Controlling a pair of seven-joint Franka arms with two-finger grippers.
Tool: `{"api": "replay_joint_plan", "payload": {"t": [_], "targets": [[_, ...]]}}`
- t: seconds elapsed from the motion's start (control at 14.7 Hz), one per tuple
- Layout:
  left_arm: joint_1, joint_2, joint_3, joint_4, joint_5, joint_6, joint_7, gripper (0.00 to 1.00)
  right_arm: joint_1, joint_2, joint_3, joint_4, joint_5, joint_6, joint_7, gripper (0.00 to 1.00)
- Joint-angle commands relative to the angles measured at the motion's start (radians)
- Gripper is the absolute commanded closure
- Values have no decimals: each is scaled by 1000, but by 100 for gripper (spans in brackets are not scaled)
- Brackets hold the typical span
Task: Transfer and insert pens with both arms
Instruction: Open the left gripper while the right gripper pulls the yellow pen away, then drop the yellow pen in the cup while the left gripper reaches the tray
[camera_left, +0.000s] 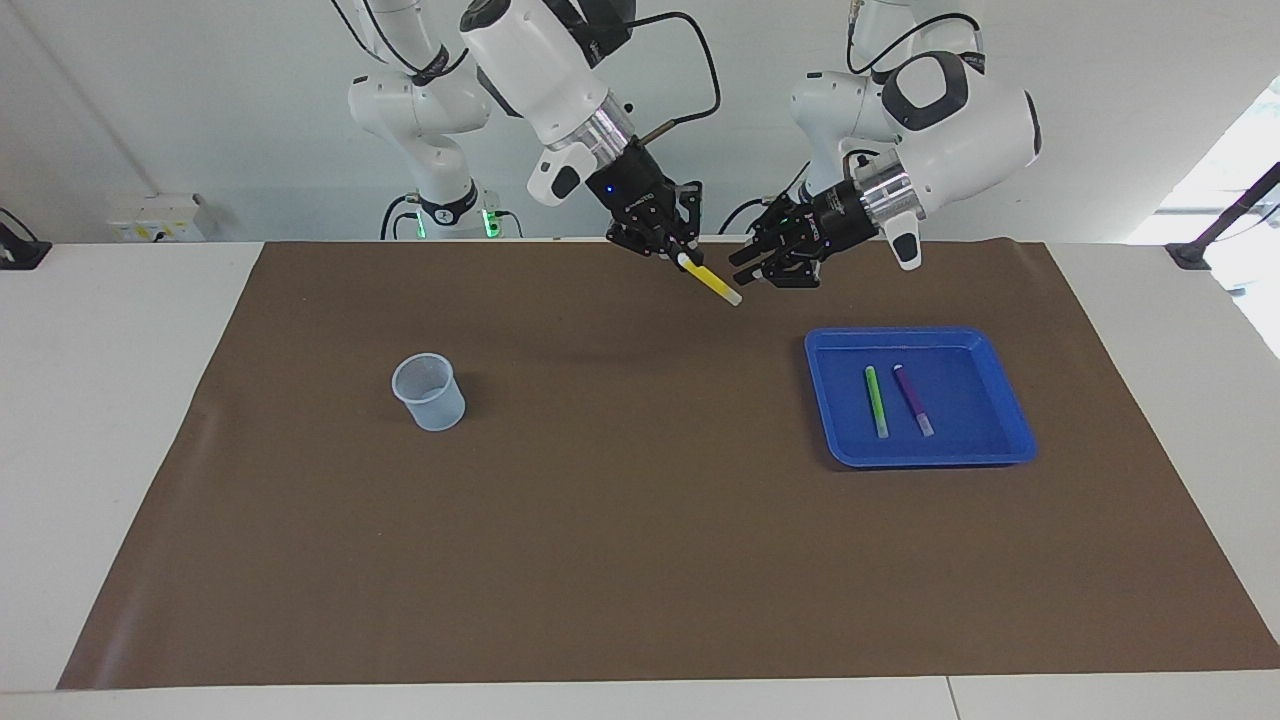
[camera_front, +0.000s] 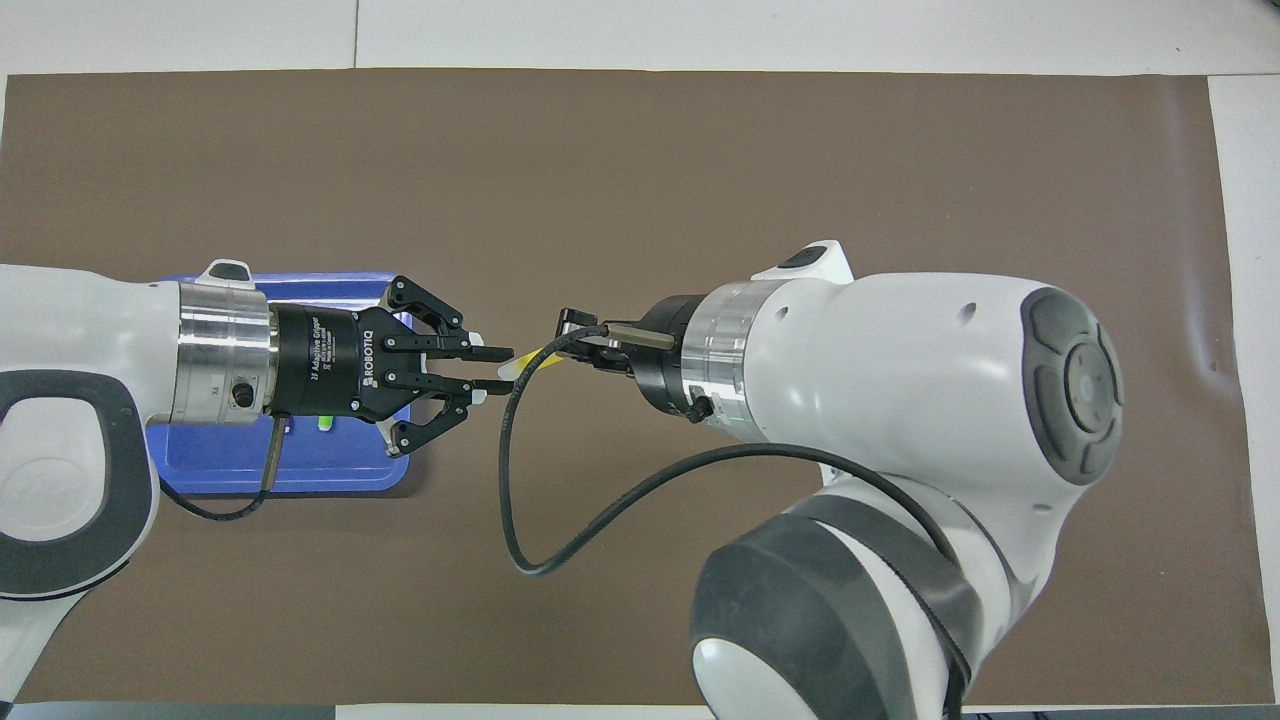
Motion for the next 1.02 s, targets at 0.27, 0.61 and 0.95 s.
{"api": "replay_joint_plan", "payload": {"t": [0.27,0.61,0.95], "targets": [[23,-32,11,-26,72,14,162,0,-22,-71,-117,-126,-236,-99,-333,100],[20,-29,9,-29,230,11,329,0,-22,-114,-253,-157,-314,-174,-634,100],[79,-29,12,-35,348,5,573,0,-30,-177,-365,-253,-351,-168,-818,100]]}}
